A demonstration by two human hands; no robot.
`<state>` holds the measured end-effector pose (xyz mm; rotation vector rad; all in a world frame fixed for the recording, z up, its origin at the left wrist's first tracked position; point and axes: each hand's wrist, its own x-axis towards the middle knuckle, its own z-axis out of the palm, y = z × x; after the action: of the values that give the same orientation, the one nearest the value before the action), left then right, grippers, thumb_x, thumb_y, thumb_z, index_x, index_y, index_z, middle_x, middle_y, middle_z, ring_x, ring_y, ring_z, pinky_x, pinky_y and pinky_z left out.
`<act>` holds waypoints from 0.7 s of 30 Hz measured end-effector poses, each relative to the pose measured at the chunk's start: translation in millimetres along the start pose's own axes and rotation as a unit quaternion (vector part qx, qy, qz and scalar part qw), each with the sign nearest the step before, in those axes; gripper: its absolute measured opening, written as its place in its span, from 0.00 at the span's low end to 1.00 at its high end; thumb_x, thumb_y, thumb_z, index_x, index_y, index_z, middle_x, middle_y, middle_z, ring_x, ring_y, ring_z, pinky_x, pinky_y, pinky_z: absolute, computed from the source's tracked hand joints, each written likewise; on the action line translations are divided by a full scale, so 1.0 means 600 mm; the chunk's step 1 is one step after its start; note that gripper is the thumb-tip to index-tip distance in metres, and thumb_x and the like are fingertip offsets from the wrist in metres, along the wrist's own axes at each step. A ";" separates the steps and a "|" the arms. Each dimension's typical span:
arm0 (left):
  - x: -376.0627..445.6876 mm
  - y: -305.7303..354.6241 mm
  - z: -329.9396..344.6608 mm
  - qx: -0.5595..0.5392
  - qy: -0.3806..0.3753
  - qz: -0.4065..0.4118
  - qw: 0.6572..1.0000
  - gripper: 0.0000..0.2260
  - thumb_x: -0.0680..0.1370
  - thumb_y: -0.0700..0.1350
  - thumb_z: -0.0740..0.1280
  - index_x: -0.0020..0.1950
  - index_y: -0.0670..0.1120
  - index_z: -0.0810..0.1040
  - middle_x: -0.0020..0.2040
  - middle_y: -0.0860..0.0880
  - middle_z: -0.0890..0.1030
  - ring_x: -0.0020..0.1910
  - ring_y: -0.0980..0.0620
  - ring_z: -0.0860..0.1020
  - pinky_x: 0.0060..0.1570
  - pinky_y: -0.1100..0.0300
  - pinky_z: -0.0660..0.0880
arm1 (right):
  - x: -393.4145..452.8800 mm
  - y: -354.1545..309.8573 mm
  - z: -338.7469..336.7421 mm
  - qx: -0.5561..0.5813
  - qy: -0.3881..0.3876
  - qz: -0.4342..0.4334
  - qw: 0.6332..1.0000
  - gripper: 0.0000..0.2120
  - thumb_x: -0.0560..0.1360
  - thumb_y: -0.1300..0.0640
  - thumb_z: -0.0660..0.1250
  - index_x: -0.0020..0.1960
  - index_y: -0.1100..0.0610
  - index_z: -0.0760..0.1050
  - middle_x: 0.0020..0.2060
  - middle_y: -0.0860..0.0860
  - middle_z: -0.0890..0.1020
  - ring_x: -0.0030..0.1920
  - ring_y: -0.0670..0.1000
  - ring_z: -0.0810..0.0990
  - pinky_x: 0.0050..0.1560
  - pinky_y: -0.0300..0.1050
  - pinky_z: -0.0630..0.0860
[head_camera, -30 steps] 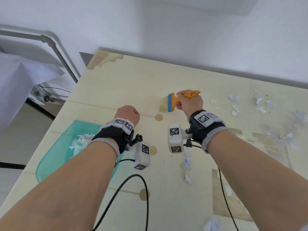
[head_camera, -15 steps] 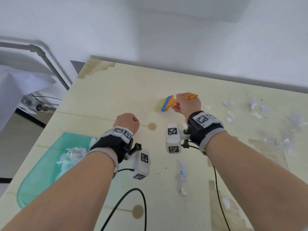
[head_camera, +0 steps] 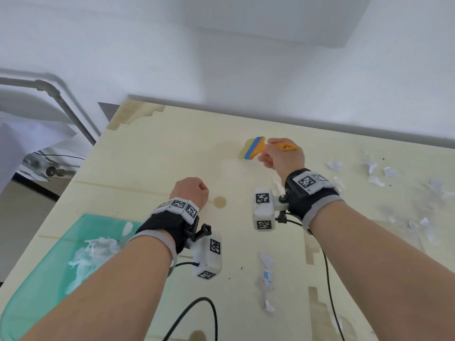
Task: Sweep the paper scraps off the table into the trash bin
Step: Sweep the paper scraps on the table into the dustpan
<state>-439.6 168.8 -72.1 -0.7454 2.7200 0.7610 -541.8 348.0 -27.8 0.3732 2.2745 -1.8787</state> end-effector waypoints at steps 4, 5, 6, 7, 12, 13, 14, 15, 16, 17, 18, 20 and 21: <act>0.017 0.007 0.003 -0.006 -0.001 0.000 1.000 0.09 0.77 0.42 0.61 0.48 0.47 0.81 0.51 0.48 0.82 0.51 0.48 0.79 0.44 0.61 0.72 | 0.023 0.001 -0.024 -0.131 0.078 0.026 0.988 0.09 0.71 0.57 0.62 0.33 0.55 0.73 0.23 0.52 0.80 0.37 0.58 0.84 0.46 0.53 0.82; 0.021 0.009 0.004 -0.006 -0.004 0.000 1.000 0.09 0.77 0.42 0.61 0.47 0.47 0.81 0.51 0.48 0.82 0.50 0.48 0.78 0.43 0.61 0.72 | 0.024 0.001 -0.040 -0.154 0.108 0.023 0.982 0.08 0.70 0.56 0.61 0.32 0.55 0.72 0.20 0.50 0.78 0.34 0.56 0.84 0.43 0.53 0.81; 0.025 0.012 0.007 -0.005 -0.007 0.000 1.000 0.09 0.77 0.42 0.60 0.47 0.47 0.80 0.50 0.48 0.82 0.49 0.48 0.78 0.43 0.61 0.71 | 0.026 0.002 -0.055 -0.167 0.132 0.021 0.977 0.07 0.68 0.55 0.61 0.32 0.55 0.71 0.17 0.49 0.76 0.29 0.52 0.82 0.39 0.49 0.79; 0.028 0.014 0.009 -0.004 -0.008 -0.001 1.000 0.08 0.77 0.42 0.60 0.47 0.47 0.80 0.50 0.48 0.82 0.47 0.49 0.78 0.42 0.61 0.71 | 0.028 0.002 -0.066 -0.161 0.149 0.018 0.976 0.07 0.67 0.55 0.61 0.31 0.55 0.71 0.15 0.47 0.75 0.25 0.49 0.79 0.35 0.46 0.76; 0.040 0.041 0.022 0.008 -0.002 0.016 1.000 0.08 0.77 0.41 0.60 0.43 0.49 0.78 0.49 0.49 0.82 0.42 0.51 0.75 0.40 0.62 0.70 | 0.051 -0.022 -0.062 0.004 0.129 -0.038 0.991 0.03 0.68 0.61 0.64 0.35 0.55 0.72 0.21 0.50 0.78 0.23 0.47 0.79 0.29 0.40 0.76; 0.042 0.045 0.025 0.009 0.001 0.019 1.000 0.08 0.77 0.41 0.60 0.43 0.48 0.78 0.49 0.49 0.82 0.43 0.50 0.76 0.40 0.62 0.70 | 0.057 -0.025 -0.055 0.023 0.106 -0.034 0.993 0.04 0.68 0.63 0.64 0.36 0.55 0.73 0.25 0.53 0.79 0.25 0.48 0.80 0.31 0.41 0.78; 0.045 0.049 0.027 0.010 0.005 0.021 1.000 0.09 0.77 0.41 0.60 0.44 0.48 0.79 0.49 0.49 0.82 0.45 0.49 0.77 0.40 0.62 0.71 | 0.064 -0.026 -0.049 0.027 0.086 -0.024 0.996 0.05 0.69 0.65 0.64 0.37 0.56 0.73 0.28 0.55 0.80 0.27 0.50 0.81 0.34 0.43 0.79; 0.048 0.050 0.029 0.012 0.007 0.022 1.000 0.09 0.77 0.41 0.60 0.46 0.47 0.80 0.49 0.49 0.82 0.47 0.49 0.78 0.41 0.61 0.72 | 0.071 -0.023 -0.044 0.010 0.073 -0.013 0.997 0.06 0.70 0.65 0.64 0.38 0.56 0.73 0.30 0.56 0.80 0.29 0.52 0.82 0.38 0.46 0.81; 0.052 0.051 0.030 0.015 0.008 0.022 1.000 0.09 0.77 0.41 0.60 0.47 0.47 0.81 0.49 0.49 0.82 0.48 0.48 0.79 0.41 0.61 0.72 | 0.077 -0.021 -0.043 -0.026 0.068 -0.004 0.997 0.05 0.70 0.64 0.64 0.38 0.56 0.73 0.31 0.57 0.81 0.32 0.54 0.83 0.43 0.49 0.81; 0.055 0.051 0.031 0.015 0.007 0.021 1.000 0.10 0.77 0.41 0.60 0.47 0.47 0.81 0.49 0.49 0.82 0.49 0.48 0.79 0.42 0.61 0.72 | 0.080 -0.020 -0.046 -0.076 0.069 0.000 0.995 0.04 0.70 0.62 0.64 0.36 0.56 0.73 0.29 0.56 0.81 0.35 0.56 0.83 0.46 0.51 0.81; 0.060 0.053 0.031 0.016 0.007 0.020 1.000 0.10 0.77 0.41 0.60 0.47 0.47 0.81 0.49 0.49 0.82 0.49 0.48 0.79 0.42 0.61 0.72 | 0.083 -0.021 -0.053 -0.133 0.073 0.004 0.988 0.05 0.68 0.59 0.64 0.34 0.57 0.72 0.27 0.54 0.81 0.36 0.57 0.83 0.46 0.51 0.81; 0.069 0.058 0.029 0.016 0.008 0.020 1.000 0.09 0.77 0.41 0.60 0.47 0.47 0.81 0.49 0.49 0.82 0.49 0.49 0.79 0.42 0.61 0.72 | 0.088 -0.025 -0.070 -0.217 0.087 0.016 0.972 0.09 0.65 0.54 0.62 0.30 0.58 0.72 0.23 0.52 0.80 0.31 0.55 0.79 0.41 0.48 0.79; 0.073 0.061 0.028 0.014 0.010 0.021 1.000 0.09 0.77 0.42 0.60 0.48 0.47 0.81 0.49 0.49 0.82 0.49 0.49 0.79 0.41 0.61 0.71 | 0.091 -0.027 -0.077 -0.230 0.096 0.014 0.968 0.10 0.63 0.53 0.62 0.28 0.58 0.71 0.22 0.51 0.79 0.29 0.53 0.76 0.38 0.46 0.77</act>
<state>-494.8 186.7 -85.4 -0.6969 2.7658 0.7265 -597.4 395.2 -19.4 0.5289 2.7145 -1.2864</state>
